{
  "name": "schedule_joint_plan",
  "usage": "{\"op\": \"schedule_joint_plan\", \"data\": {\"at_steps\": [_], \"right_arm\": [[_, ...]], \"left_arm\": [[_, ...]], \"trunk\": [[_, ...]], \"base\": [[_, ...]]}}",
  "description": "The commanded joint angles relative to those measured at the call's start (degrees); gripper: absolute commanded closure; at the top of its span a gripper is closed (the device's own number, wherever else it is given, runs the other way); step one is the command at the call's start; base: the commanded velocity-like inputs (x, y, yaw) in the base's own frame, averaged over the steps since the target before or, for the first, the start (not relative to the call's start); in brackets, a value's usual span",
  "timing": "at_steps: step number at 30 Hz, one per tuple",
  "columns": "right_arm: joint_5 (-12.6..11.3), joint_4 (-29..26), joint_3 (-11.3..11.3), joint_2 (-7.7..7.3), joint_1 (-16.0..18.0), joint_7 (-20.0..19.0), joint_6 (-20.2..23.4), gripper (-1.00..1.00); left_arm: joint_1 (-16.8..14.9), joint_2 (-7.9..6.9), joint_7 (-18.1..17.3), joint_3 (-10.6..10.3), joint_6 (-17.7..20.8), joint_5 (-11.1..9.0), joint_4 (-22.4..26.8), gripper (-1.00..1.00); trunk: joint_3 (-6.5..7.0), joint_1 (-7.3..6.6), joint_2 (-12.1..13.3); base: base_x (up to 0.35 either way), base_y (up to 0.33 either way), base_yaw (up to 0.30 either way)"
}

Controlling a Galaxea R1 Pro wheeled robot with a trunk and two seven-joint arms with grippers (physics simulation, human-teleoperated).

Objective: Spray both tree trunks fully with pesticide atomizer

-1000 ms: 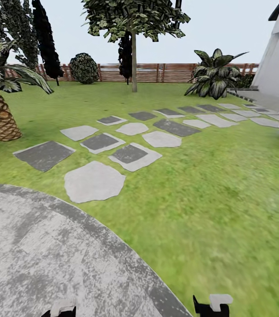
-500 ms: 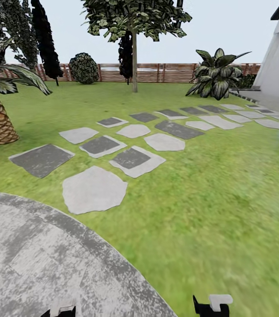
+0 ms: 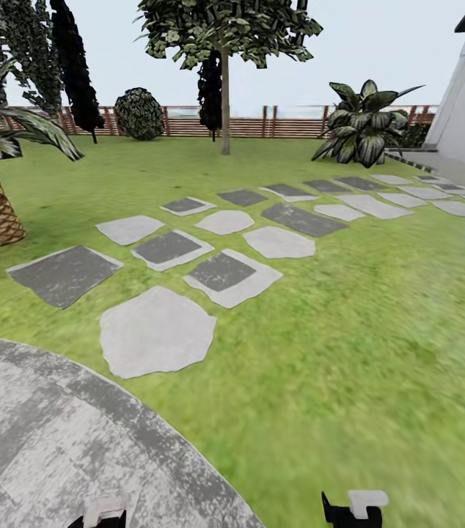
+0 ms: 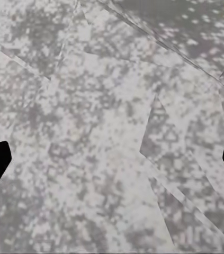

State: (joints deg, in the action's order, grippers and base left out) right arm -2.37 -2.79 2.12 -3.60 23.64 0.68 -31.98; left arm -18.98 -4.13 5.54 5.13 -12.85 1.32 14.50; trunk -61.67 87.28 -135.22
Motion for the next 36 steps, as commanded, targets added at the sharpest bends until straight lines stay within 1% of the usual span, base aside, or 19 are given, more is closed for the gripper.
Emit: {"op": "schedule_joint_plan", "data": {"at_steps": [1, 36], "right_arm": [[0.0, 0.0, 0.0, 0.0, 0.0, 0.0, 0.0, -1.0], [0.0, 0.0, 0.0, 0.08, 0.0, 0.0, 0.0, -1.0]], "left_arm": [[0.0, 0.0, 0.0, 0.0, 0.0, 0.0, 0.0, -1.0], [0.0, 0.0, 0.0, 0.0, -0.1, 0.0, 0.0, -1.0]], "trunk": [[0.0, 0.0, 0.0], [0.0, 0.0, 0.0]], "base": [[0.336, 0.08, 0.0], [0.336, 0.075, 0.0]]}}
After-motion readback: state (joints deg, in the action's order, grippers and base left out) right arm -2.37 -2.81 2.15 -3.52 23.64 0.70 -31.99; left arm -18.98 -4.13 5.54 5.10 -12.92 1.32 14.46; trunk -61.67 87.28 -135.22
